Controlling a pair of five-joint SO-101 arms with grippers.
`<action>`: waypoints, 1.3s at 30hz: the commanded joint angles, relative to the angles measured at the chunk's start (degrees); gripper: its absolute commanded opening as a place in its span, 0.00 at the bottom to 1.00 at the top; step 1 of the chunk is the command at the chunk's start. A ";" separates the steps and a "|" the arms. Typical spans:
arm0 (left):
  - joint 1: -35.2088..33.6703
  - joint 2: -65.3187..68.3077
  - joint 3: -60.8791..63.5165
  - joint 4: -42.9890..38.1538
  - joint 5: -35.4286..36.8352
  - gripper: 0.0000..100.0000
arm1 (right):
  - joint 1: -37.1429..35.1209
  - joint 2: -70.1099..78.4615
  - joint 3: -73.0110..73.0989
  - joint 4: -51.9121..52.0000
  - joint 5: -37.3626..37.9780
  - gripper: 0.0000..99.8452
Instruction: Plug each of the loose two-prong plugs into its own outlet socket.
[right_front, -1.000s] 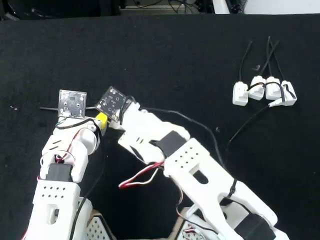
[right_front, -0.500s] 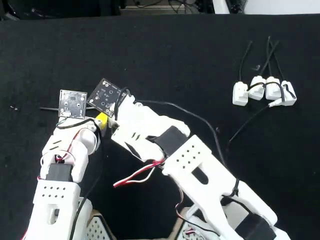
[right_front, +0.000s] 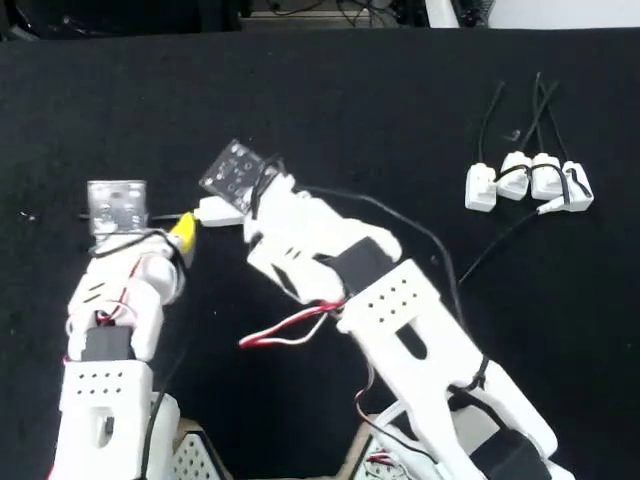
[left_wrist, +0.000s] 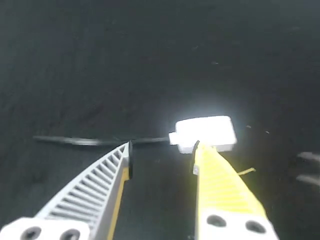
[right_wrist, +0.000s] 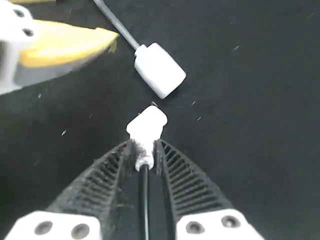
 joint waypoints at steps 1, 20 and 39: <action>-1.36 3.69 -8.31 8.88 3.60 0.21 | 1.05 3.82 -8.04 1.85 -0.26 0.01; -4.26 36.31 -27.82 1.93 -2.64 0.21 | 2.90 21.14 -26.77 14.15 3.16 0.01; 1.01 84.75 -69.49 14.33 0.09 0.21 | 9.76 -20.70 8.40 13.89 3.16 0.01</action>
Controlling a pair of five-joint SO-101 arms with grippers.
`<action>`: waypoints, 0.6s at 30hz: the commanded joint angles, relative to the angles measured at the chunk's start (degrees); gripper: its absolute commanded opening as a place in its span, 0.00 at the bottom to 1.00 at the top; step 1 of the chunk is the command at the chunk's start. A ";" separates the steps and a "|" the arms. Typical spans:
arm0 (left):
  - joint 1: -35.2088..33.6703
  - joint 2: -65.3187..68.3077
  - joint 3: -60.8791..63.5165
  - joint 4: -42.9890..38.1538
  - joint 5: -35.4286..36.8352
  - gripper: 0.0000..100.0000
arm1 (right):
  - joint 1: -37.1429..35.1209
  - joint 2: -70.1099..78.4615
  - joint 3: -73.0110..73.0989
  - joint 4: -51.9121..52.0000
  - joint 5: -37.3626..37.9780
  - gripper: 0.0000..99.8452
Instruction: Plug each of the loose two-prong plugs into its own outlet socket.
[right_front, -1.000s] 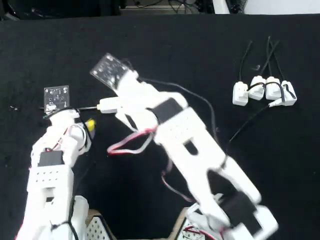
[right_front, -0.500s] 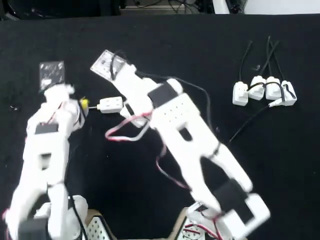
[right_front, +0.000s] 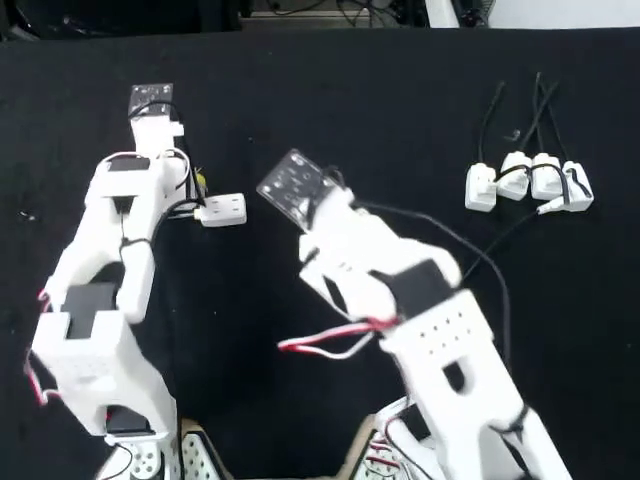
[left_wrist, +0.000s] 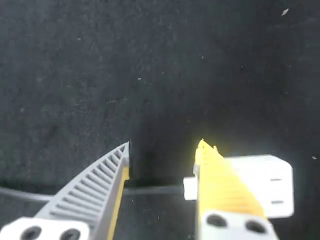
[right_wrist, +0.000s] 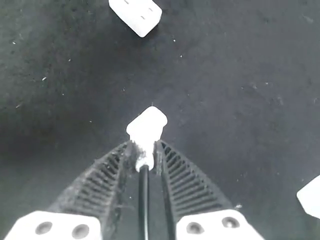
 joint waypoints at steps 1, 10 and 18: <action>1.36 1.14 -4.00 0.79 0.62 0.21 | 0.97 -4.97 1.01 -0.97 0.53 0.01; 7.08 1.14 -3.56 9.93 0.18 0.21 | 0.97 -5.05 1.36 -0.97 0.53 0.01; 6.20 -6.95 2.51 12.84 0.53 0.21 | 0.79 -5.14 1.98 -1.32 0.62 0.01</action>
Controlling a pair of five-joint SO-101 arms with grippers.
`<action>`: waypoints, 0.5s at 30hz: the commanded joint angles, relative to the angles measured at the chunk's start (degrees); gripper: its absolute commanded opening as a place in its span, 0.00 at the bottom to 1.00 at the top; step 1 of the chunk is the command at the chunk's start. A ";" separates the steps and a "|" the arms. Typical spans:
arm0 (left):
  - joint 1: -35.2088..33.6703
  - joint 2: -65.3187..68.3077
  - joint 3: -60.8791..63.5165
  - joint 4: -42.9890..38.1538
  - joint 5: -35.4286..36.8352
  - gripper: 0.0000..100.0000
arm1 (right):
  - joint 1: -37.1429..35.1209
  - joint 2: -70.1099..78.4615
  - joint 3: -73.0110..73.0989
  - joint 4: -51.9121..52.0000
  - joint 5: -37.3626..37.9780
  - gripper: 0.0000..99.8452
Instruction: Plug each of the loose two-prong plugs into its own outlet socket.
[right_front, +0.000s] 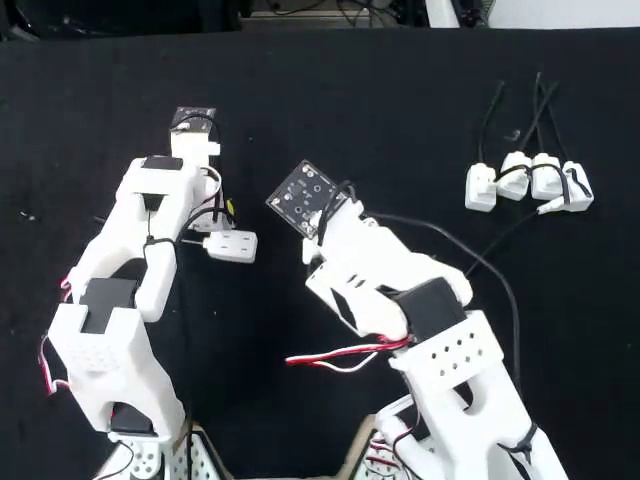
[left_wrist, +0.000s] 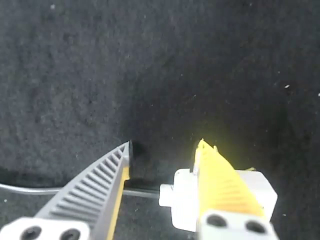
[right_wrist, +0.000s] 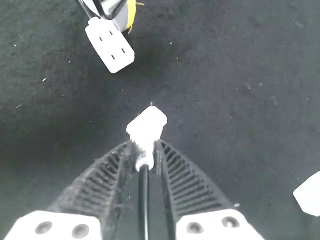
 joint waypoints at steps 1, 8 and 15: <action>-0.48 -10.90 5.58 -1.23 0.26 0.21 | 0.70 -1.63 0.48 -1.41 0.62 0.01; -2.59 -25.23 20.62 -11.60 0.44 0.21 | 0.70 -1.80 1.63 -1.49 0.62 0.01; -7.69 -16.00 15.96 -12.48 0.44 0.21 | 0.62 -1.89 1.71 -0.97 0.62 0.01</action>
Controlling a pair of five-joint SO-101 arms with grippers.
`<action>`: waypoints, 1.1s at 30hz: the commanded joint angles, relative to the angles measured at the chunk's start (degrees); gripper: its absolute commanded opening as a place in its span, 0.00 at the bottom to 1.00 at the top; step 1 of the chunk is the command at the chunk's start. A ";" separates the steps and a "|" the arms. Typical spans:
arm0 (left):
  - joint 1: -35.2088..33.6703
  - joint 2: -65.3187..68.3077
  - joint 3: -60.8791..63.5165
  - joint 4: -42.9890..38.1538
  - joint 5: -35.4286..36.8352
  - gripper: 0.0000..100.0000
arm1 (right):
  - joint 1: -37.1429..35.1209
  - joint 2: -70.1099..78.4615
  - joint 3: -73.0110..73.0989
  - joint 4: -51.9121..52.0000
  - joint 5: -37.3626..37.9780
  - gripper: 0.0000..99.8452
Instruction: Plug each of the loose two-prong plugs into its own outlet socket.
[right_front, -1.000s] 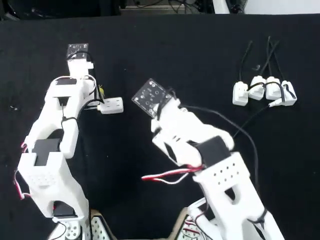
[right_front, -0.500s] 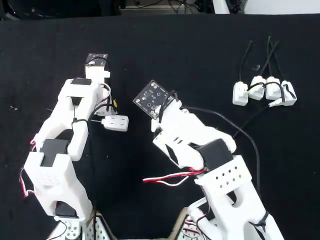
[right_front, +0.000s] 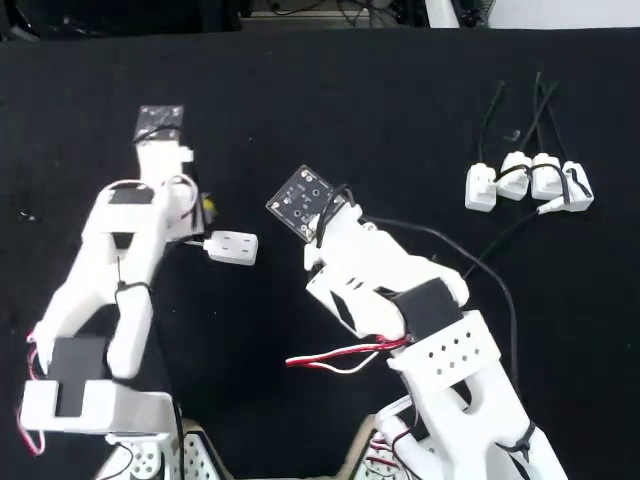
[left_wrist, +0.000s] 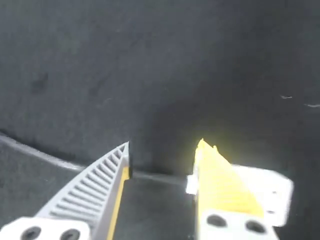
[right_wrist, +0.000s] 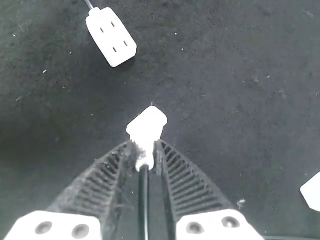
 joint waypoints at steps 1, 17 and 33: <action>-2.51 4.75 -5.93 2.90 0.62 0.21 | 0.62 -1.80 -0.22 -0.79 0.62 0.01; 2.68 5.89 -5.85 9.32 0.18 0.21 | 0.62 -1.80 -0.22 -0.79 0.62 0.01; -1.27 -10.64 6.20 6.07 0.09 0.21 | 0.09 -1.27 3.30 -5.45 0.70 0.01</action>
